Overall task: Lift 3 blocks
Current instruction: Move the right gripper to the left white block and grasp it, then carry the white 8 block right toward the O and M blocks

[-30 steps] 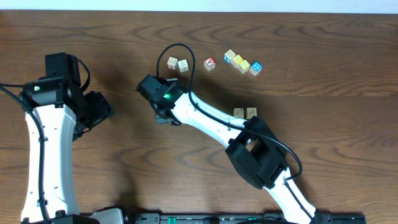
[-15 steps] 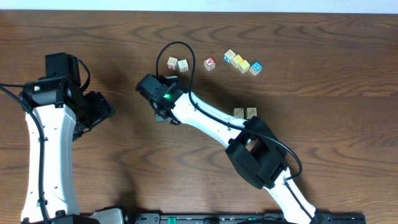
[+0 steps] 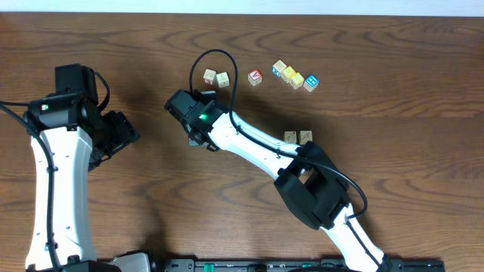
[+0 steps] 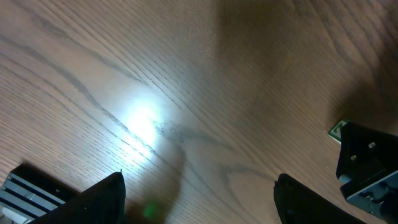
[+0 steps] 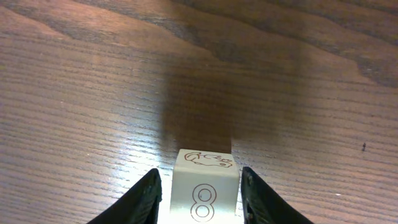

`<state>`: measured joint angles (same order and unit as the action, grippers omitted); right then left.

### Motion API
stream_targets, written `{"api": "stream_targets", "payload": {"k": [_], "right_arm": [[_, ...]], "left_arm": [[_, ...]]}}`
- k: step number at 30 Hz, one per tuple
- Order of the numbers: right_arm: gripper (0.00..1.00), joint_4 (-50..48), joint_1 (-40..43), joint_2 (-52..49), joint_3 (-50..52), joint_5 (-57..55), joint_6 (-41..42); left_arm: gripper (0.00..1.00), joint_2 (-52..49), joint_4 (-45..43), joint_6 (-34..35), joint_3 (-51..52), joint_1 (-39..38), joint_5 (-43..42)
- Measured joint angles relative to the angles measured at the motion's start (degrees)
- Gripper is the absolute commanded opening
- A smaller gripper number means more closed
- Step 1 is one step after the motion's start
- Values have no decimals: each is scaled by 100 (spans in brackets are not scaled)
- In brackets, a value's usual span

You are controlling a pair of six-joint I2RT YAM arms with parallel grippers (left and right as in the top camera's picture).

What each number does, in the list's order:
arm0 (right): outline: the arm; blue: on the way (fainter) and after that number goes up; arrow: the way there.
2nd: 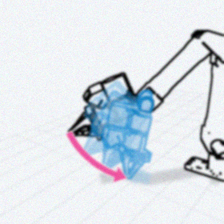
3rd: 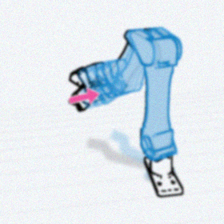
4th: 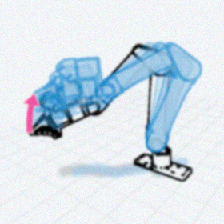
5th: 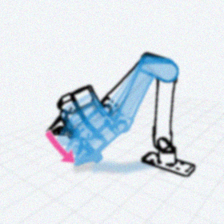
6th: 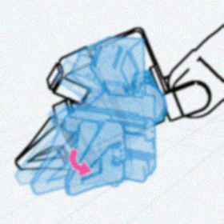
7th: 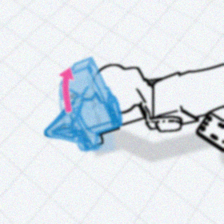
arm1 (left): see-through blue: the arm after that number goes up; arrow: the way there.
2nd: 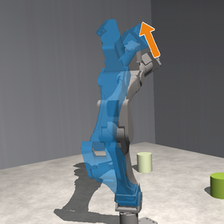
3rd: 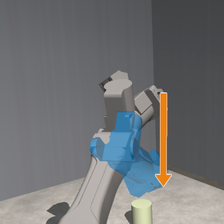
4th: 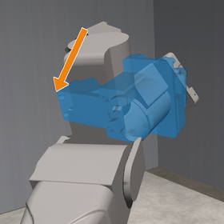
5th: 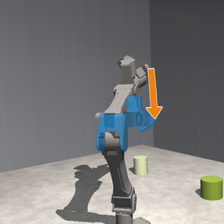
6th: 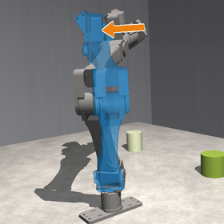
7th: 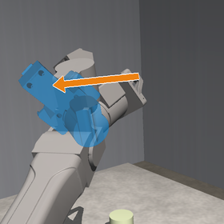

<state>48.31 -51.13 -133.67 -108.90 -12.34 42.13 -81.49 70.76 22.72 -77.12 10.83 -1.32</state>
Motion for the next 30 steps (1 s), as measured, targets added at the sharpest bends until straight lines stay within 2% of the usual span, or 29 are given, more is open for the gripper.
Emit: {"api": "stream_targets", "payload": {"k": [16,30], "right_arm": [[39,-120,0,0,238,-11,68],[27,-83,0,0,238,-33,-83]], "left_arm": [[77,0,0,0,0,0,0],[77,0,0,0,0,0,0]]}}
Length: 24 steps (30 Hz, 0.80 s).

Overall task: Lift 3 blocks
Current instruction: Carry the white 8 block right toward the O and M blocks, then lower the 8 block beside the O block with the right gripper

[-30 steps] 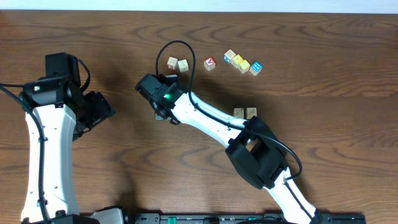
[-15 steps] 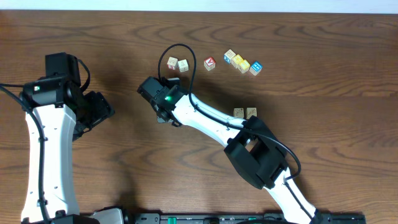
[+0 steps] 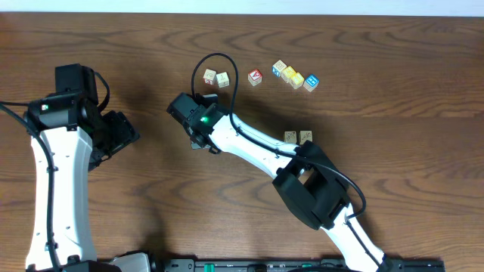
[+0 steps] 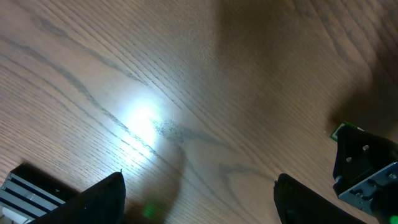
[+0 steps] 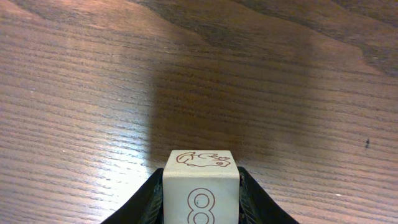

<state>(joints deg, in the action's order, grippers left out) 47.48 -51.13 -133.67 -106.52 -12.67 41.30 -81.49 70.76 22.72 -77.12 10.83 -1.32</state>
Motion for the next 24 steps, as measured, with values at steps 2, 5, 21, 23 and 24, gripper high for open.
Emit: {"api": "stream_targets", "payload": {"k": [2,5,21,23,24], "right_arm": [[27,61,0,0,0,-39,-24],[28,208,0,11,-2,-120,-37],[30,1851,938,273,0,151,87],[30,2017,1139,291,0,245,81],[30,2074,1239,291,0,289,79]], "left_arm": [[77,0,0,0,0,0,0],[77,0,2,0,0,0,0],[77,0,0,0,0,0,0],[77,0,0,0,0,0,0],[77,0,2,0,0,0,0]]}}
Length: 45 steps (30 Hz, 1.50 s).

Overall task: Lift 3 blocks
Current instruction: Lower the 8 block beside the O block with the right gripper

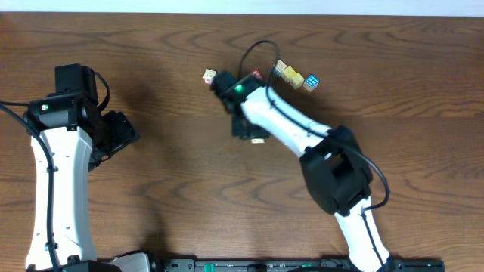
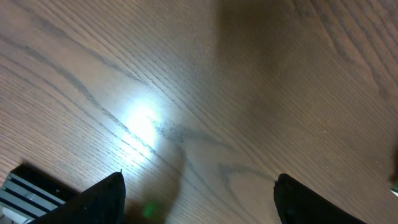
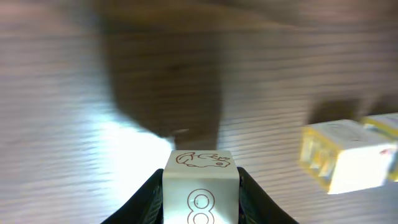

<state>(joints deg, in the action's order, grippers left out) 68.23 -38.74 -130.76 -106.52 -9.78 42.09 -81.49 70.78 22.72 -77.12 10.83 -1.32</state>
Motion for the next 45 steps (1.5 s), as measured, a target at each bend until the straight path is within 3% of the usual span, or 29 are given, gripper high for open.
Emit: {"api": "stream_targets", "payload": {"k": [8,45], "right_arm": [[30,234,509,0,2,431,-232],[33,284,553,0,249,505,-516]], "left_arm": [[77,0,0,0,0,0,-2],[77,0,0,0,0,0,0]]}}
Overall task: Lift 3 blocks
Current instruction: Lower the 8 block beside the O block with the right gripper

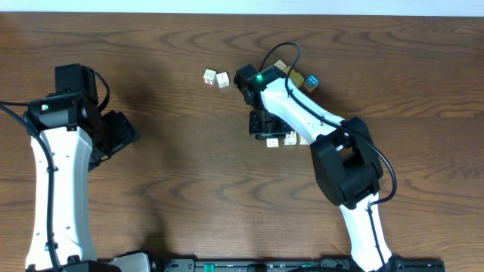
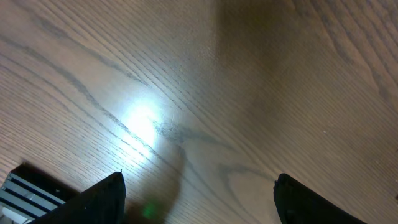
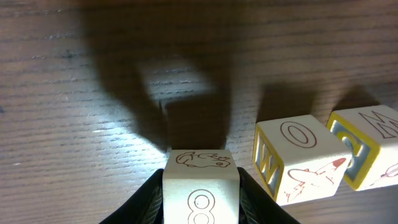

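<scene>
A pale wooden block marked "8" sits between the fingers of my right gripper, which is shut on it. Overhead, that gripper is at mid-table, and the block is just left of two more blocks. Of those, a yellow-edged block with "W", "O" and a plane lies closest, with another block beyond it. Whether the held block touches the wood cannot be told. My left gripper hangs open over bare wood at the far left.
Two pale blocks lie at the back, left of the right arm. A yellow block and a blue block lie at the back right, partly behind the arm's cable. The wooden table fills the view.
My right gripper, still shut on the "8" block, has moved a little to the right and now holds it right beside the two blocks at mid-table. The left arm has not moved.
My right gripper first stood open around the "8" block left of the table's middle. It then shut on the block. Later it held the block further right, below the back row. Now the block is next to the two mid-table blocks.
</scene>
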`<state>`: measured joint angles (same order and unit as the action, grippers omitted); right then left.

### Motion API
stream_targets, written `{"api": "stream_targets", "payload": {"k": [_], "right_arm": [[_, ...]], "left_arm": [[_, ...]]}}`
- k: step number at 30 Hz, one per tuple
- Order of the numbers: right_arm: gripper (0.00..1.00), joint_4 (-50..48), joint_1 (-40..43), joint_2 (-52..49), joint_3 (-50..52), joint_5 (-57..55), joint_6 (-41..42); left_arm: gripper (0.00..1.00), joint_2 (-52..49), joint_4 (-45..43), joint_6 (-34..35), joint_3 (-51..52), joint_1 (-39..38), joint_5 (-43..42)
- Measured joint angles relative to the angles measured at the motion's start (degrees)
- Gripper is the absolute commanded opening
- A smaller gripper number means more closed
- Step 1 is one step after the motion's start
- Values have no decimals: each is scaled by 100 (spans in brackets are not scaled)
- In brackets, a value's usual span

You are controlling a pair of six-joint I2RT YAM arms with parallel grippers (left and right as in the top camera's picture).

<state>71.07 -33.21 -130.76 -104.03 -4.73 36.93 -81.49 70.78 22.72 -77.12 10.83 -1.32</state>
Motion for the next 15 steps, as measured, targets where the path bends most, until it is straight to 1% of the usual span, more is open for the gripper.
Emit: {"api": "stream_targets", "payload": {"k": [6,15], "right_arm": [[34,-63,70,0,4,-4,-15],[39,-63,70,0,9,0,-55]], "left_arm": [[77,0,-2,0,0,0,0],[77,0,-2,0,0,0,0]]}}
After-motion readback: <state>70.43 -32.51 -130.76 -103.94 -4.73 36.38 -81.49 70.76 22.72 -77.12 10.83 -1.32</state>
